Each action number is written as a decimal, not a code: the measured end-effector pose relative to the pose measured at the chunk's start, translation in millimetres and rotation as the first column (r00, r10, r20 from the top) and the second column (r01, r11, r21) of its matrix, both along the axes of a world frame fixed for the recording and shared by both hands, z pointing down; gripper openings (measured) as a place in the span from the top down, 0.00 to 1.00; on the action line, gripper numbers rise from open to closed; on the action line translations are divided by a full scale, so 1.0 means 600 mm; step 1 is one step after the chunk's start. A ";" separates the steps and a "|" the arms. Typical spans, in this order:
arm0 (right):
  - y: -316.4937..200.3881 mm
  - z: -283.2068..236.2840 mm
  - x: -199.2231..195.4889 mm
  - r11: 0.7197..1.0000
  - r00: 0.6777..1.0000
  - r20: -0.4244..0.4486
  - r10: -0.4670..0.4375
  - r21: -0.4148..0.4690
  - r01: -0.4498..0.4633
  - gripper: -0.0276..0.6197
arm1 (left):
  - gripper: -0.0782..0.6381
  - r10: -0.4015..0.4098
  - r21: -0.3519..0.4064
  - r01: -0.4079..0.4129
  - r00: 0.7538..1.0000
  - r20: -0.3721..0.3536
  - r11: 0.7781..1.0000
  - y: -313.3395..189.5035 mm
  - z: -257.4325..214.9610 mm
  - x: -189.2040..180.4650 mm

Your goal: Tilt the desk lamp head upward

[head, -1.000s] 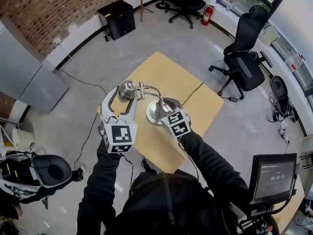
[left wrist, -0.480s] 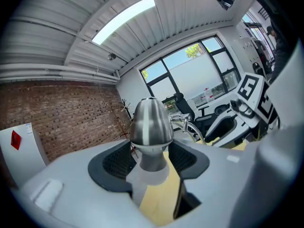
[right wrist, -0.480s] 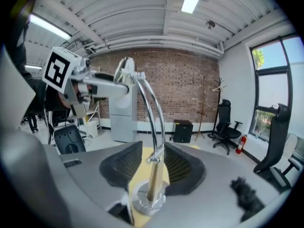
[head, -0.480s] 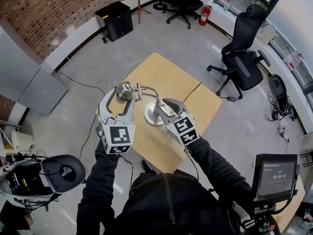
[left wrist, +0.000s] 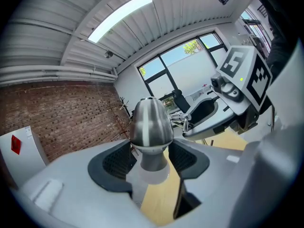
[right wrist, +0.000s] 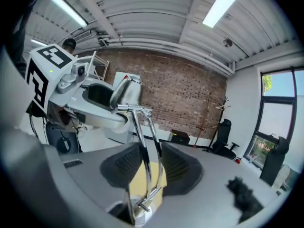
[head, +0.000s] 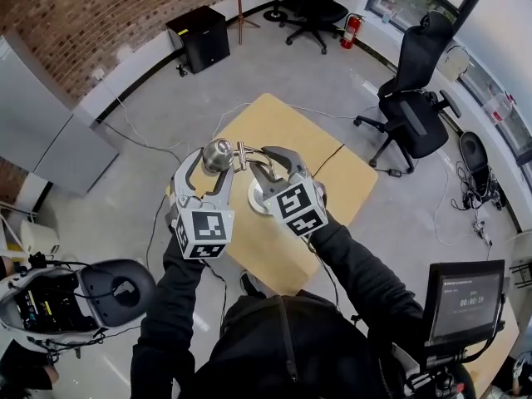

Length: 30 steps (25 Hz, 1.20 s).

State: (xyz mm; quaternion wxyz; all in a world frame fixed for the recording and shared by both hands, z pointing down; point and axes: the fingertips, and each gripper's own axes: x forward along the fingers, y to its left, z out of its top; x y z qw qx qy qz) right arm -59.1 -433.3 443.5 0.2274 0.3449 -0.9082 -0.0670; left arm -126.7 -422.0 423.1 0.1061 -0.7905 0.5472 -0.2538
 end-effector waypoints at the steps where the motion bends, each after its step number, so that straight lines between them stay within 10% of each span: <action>1: 0.000 -0.002 0.005 1.000 1.000 0.015 0.003 -0.001 -0.003 0.76 | 0.54 0.003 0.003 -0.003 1.000 0.006 1.000 0.001 -0.003 0.004; 16: -0.023 0.009 0.013 0.995 0.975 0.213 0.058 -0.090 -0.039 0.77 | 0.53 0.039 0.036 -0.044 0.989 0.142 0.998 -0.027 -0.015 0.022; 30: 0.002 0.015 0.080 0.981 0.882 0.462 0.091 -0.195 0.001 0.77 | 0.52 0.128 0.070 -0.168 0.911 0.391 0.983 -0.003 -0.040 0.113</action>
